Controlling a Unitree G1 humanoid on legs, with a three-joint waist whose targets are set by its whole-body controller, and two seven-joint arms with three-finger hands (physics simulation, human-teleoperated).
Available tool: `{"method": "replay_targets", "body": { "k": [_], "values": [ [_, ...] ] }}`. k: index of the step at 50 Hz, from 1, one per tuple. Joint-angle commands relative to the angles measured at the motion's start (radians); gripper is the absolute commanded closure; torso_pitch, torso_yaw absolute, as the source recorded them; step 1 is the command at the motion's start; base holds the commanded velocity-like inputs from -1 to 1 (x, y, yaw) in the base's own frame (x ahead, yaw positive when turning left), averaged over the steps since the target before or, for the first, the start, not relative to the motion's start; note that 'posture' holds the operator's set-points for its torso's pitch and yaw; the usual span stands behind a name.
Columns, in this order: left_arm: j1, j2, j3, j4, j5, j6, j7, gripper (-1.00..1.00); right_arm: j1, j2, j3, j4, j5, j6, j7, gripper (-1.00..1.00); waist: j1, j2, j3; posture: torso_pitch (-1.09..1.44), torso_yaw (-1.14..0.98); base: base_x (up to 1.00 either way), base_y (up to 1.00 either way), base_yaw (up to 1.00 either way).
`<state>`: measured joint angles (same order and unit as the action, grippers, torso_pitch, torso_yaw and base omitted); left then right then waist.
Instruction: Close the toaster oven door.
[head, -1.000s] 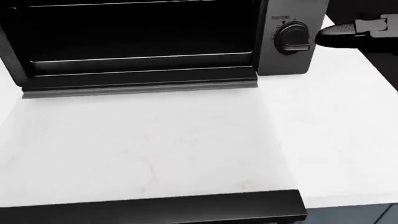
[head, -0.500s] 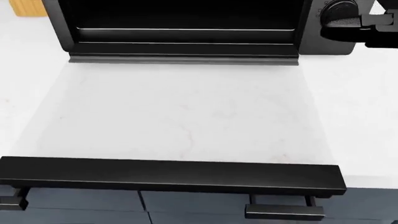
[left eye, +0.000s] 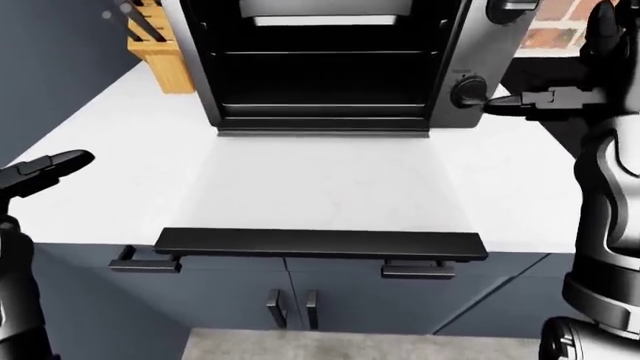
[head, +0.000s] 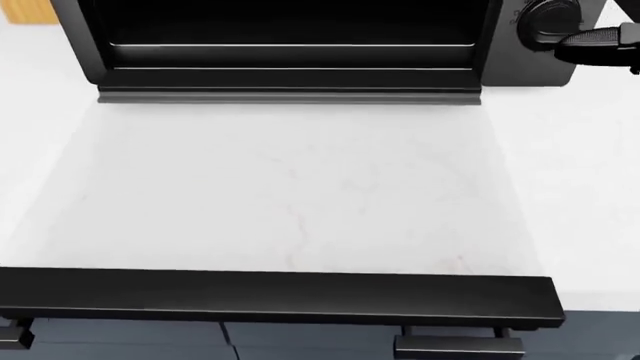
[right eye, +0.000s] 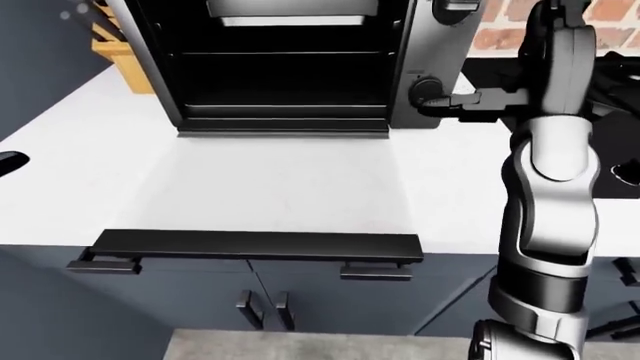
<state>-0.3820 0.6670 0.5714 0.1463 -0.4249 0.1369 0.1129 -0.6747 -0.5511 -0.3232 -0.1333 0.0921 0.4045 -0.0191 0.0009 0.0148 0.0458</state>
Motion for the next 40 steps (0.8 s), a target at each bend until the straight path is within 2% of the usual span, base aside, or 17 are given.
{"method": "replay_targets", "body": {
  "k": [1, 11, 21, 29, 40],
  "values": [
    [-0.022, 0.026, 0.015, -0.042, -0.004, -0.023, 0.000, -1.00, -0.022, -0.017, -0.014, -0.040, -0.023, -0.044, 0.013, -1.00, 0.000, 0.003, -0.026, 0.00, 0.00, 0.00, 0.00, 0.00],
    [-0.020, 0.026, 0.017, -0.051, -0.009, -0.010, 0.002, -1.00, 0.035, -0.015, -0.031, -0.114, -0.055, -0.025, 0.083, -1.00, -0.003, 0.001, -0.027, 0.00, 0.00, 0.00, 0.00, 0.00],
    [-0.019, 0.028, 0.022, -0.060, -0.012, -0.003, 0.004, -1.00, 0.112, -0.025, -0.075, -0.200, -0.078, -0.005, 0.164, -1.00, -0.004, -0.001, -0.021, 0.00, 0.00, 0.00, 0.00, 0.00],
    [-0.014, 0.027, 0.024, -0.069, -0.015, 0.002, 0.004, -1.00, 0.158, -0.035, -0.112, -0.223, -0.088, -0.021, 0.192, -1.00, -0.005, -0.003, -0.017, 0.00, 0.00, 0.00, 0.00, 0.00],
    [-0.018, 0.029, 0.024, -0.073, -0.014, 0.010, 0.005, -1.00, 0.207, -0.025, -0.126, -0.244, -0.119, -0.050, 0.234, -1.00, -0.005, -0.004, -0.015, 0.00, 0.00, 0.00, 0.00, 0.00]
  ]
}}
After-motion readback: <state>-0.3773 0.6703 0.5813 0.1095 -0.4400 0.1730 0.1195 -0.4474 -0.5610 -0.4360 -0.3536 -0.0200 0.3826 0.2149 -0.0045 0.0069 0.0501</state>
